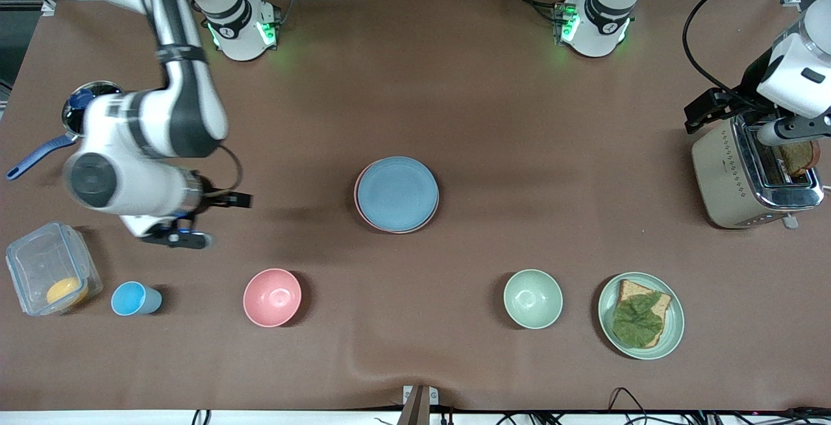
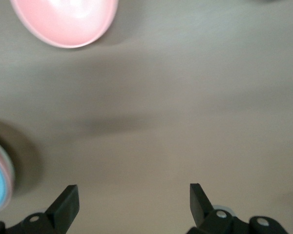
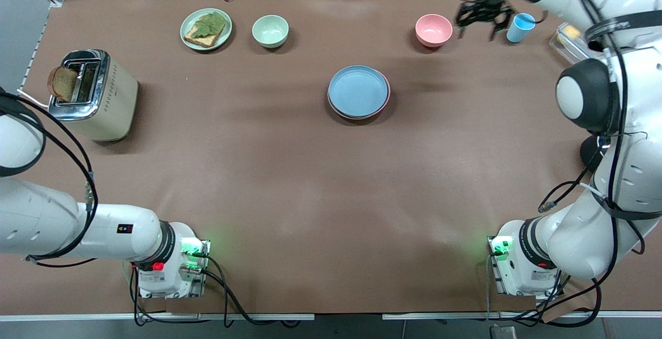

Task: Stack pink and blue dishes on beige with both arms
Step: 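Lower the blue plate onto the stack and open the right gripper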

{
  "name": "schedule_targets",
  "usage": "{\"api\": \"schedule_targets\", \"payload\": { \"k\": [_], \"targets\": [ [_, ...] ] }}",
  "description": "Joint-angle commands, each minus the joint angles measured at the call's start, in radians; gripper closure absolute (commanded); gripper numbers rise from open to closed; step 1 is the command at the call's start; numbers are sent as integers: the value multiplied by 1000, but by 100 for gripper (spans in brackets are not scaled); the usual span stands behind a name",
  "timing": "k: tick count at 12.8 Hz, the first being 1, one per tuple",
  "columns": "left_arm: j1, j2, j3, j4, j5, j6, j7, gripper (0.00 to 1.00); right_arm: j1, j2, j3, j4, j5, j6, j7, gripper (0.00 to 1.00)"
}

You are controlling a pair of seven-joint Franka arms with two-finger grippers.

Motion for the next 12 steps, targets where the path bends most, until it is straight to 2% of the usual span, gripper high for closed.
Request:
{"api": "schedule_targets", "payload": {
  "k": [1, 3, 4, 7, 12],
  "targets": [
    [3, -5, 0, -7, 5, -12, -4, 0, -45, -90, -71, -31, -21, -51, -210, 0],
    [3, -7, 1, -10, 5, -12, -4, 0, -41, -122, -149, -10, -22, -95, -315, 0],
    [3, -7, 1, -10, 5, -12, -4, 0, -36, -135, -165, 33, -24, -137, -314, 0],
    [3, -2, 1, 1, 5, -9, -4, 0, -19, -124, -153, 238, -71, -244, -227, 0],
    [3, -13, 4, 25, 7, -5, 14, 0, -9, -127, -156, 270, -71, -249, -199, 0]
  ]
}}
